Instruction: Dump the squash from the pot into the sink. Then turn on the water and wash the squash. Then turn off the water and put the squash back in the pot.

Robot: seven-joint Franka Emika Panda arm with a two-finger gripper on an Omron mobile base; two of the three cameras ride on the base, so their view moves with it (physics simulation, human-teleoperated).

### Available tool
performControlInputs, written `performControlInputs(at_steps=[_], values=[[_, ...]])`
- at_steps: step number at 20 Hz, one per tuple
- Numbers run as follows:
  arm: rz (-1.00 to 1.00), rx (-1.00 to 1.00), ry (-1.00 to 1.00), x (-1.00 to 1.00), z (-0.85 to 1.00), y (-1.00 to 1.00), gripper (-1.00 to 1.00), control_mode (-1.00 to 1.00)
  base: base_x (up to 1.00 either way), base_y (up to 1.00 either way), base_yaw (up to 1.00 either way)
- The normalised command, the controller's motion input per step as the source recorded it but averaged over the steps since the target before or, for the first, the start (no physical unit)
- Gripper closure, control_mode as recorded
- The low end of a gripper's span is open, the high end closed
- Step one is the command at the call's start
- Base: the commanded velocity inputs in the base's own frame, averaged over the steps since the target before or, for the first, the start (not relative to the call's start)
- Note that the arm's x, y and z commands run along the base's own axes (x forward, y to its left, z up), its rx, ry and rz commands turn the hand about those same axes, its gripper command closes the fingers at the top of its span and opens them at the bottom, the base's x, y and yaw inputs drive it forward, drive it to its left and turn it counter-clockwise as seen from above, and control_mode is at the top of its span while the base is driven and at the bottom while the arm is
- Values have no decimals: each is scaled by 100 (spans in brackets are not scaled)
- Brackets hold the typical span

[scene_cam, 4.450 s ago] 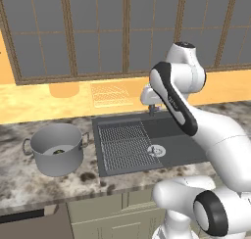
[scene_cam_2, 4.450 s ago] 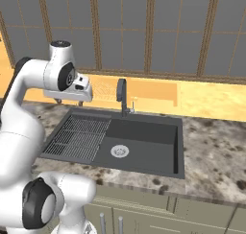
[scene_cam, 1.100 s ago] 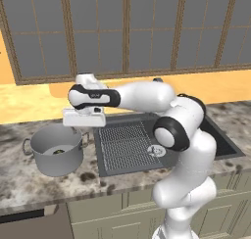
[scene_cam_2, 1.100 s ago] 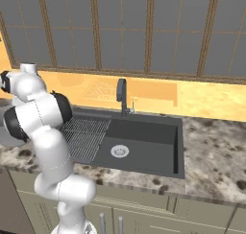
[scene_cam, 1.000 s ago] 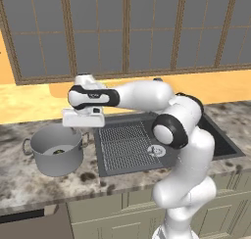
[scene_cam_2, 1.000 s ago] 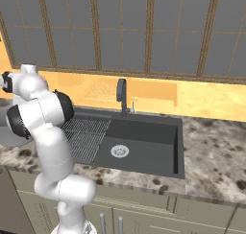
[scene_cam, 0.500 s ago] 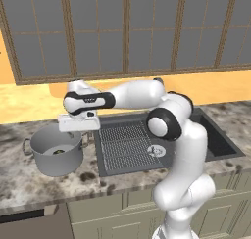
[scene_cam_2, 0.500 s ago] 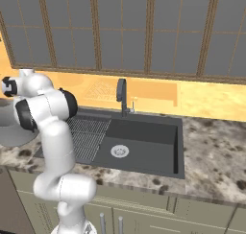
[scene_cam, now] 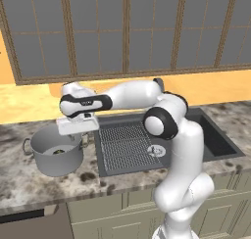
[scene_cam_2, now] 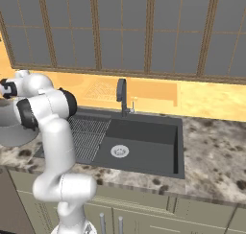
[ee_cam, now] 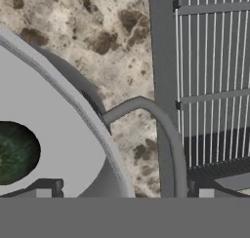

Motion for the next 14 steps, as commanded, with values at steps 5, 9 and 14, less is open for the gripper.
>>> performControlInputs(at_steps=[5,9,14], values=[[0,-9,-1,0,-22,0,-100,-100,0,0,0],[0,-6,-1,0,-29,0,-100,-100,0,0,0],[0,-1,-7,-12,-8,-9,-100,-100,0,0,0]])
